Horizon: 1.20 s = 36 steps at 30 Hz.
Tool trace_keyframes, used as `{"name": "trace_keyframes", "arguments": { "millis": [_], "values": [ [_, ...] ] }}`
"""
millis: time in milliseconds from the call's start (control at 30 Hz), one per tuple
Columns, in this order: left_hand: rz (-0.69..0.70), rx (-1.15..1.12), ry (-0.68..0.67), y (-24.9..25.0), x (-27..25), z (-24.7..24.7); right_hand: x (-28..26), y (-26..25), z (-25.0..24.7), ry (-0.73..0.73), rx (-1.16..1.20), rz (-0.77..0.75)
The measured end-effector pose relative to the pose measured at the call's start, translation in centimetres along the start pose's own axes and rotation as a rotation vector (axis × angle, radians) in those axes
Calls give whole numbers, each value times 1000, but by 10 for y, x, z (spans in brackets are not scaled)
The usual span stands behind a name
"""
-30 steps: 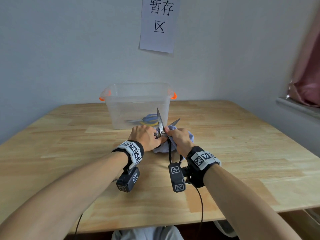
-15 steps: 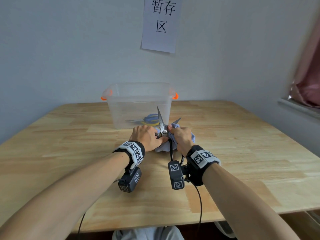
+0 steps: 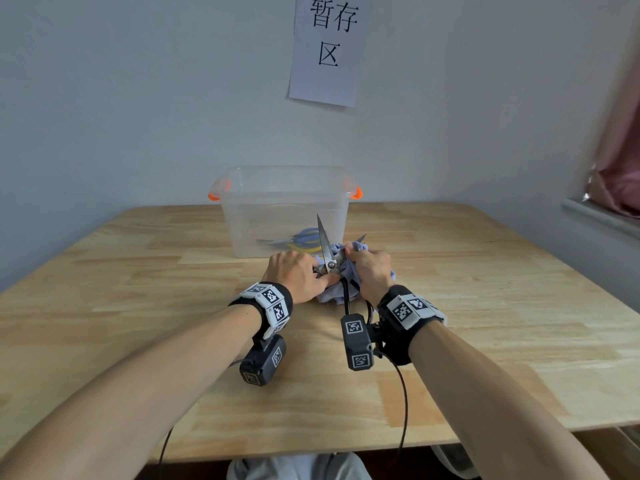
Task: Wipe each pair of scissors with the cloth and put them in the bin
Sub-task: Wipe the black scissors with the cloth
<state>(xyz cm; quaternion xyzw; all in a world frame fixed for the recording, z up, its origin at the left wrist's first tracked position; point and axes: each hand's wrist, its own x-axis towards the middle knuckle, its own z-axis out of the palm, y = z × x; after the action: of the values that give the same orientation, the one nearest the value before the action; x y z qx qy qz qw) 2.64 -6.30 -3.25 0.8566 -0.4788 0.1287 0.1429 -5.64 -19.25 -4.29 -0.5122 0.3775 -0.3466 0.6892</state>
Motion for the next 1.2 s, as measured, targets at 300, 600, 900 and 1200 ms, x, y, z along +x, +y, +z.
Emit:
{"name": "trace_keyframes", "arguments": {
  "millis": [300,600,900,1200],
  "values": [
    [-12,-3,-24,-1,-2,0,6,1,0,-5,34,12],
    [-62,10,-32,-5,-5,2,12,0,3,18,-18,31],
    [-74,20,-77,-4,-3,3,18,-3,-2,49,-27,22],
    [-102,-39,-109,-14,-5,3,32,-10,-40,61,-20,12]
  ]
}}
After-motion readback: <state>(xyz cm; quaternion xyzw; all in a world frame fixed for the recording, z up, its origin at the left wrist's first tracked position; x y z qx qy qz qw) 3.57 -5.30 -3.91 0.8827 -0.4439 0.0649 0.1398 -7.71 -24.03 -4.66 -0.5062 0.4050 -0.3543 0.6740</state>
